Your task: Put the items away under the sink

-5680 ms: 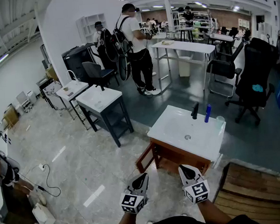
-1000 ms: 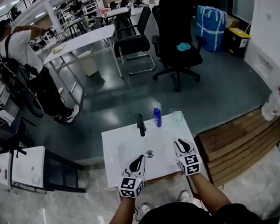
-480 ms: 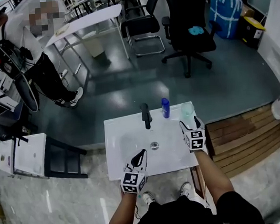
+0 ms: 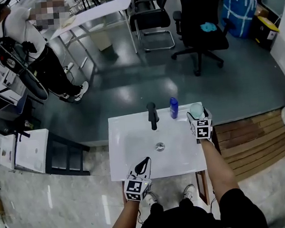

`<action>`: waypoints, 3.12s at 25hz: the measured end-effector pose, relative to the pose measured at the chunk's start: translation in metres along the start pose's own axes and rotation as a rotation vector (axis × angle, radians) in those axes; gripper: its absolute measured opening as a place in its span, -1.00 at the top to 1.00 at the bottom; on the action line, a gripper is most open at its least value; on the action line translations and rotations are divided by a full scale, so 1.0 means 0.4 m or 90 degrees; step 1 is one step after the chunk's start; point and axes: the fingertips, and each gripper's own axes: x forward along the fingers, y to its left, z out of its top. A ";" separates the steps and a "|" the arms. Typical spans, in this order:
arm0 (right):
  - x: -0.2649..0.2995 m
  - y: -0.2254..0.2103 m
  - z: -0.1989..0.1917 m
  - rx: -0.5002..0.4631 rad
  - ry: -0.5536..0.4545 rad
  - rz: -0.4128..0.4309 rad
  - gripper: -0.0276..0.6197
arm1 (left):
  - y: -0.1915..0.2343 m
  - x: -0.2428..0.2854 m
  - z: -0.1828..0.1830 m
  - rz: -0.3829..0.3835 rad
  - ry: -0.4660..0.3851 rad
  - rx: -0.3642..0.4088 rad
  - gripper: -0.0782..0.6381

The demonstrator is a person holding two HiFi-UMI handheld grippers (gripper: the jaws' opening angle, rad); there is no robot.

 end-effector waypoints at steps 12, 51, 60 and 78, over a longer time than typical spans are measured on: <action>-0.038 0.018 0.011 -0.006 -0.014 0.015 -0.25 | 0.017 -0.046 -0.011 0.019 0.003 0.008 0.72; -0.913 0.375 -0.083 -0.058 -0.122 0.062 -0.25 | -0.141 -0.350 0.008 -0.072 -0.100 0.081 0.72; -0.995 0.383 -0.127 -0.097 -0.141 0.137 -0.25 | -0.253 -0.394 -0.076 0.027 -0.090 0.031 0.72; -0.993 0.412 -0.255 -0.065 -0.107 0.172 -0.25 | -0.256 -0.408 -0.201 0.042 -0.046 0.031 0.72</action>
